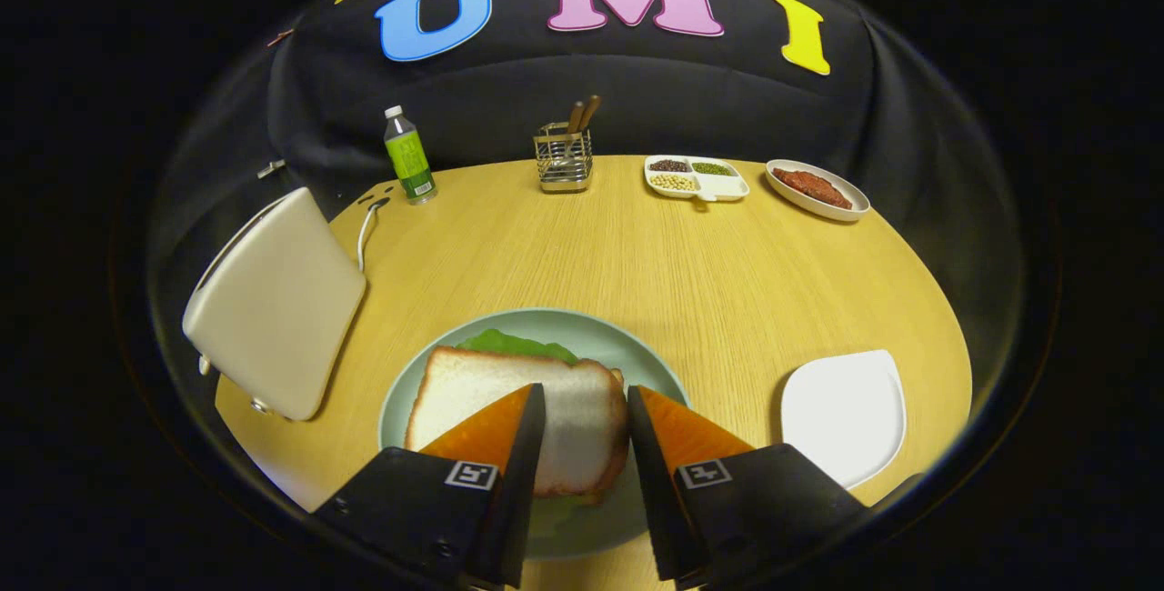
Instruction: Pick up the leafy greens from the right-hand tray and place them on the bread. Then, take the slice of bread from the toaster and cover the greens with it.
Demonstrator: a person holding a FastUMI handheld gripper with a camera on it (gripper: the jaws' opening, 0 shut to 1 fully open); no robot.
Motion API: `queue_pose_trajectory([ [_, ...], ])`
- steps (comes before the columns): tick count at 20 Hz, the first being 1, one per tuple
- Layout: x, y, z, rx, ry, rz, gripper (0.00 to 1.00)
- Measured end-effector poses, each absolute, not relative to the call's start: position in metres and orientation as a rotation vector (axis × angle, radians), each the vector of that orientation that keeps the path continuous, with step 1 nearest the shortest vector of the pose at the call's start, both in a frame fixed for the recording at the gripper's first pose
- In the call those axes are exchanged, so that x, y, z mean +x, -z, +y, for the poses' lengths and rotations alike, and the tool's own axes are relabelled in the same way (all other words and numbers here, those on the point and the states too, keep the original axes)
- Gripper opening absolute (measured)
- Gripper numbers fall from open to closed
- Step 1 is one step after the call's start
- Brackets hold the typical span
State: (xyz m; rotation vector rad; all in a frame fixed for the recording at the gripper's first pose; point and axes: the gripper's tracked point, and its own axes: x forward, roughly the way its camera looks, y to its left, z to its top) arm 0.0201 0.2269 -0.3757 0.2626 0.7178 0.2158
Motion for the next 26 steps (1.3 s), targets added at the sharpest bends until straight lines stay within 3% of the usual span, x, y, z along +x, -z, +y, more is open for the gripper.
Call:
queue_pose_trajectory([
  [3,0.022,0.375,0.214,0.237,-0.182,0.711,0.67],
  [4,0.022,0.374,0.21,0.234,-0.172,0.708,0.81],
  [6,0.02,0.371,0.205,0.236,-0.164,0.709,1.0],
  [14,0.016,0.323,0.188,0.26,-0.184,0.648,1.0],
  [26,0.022,0.11,0.155,0.28,-0.249,0.306,1.0],
])
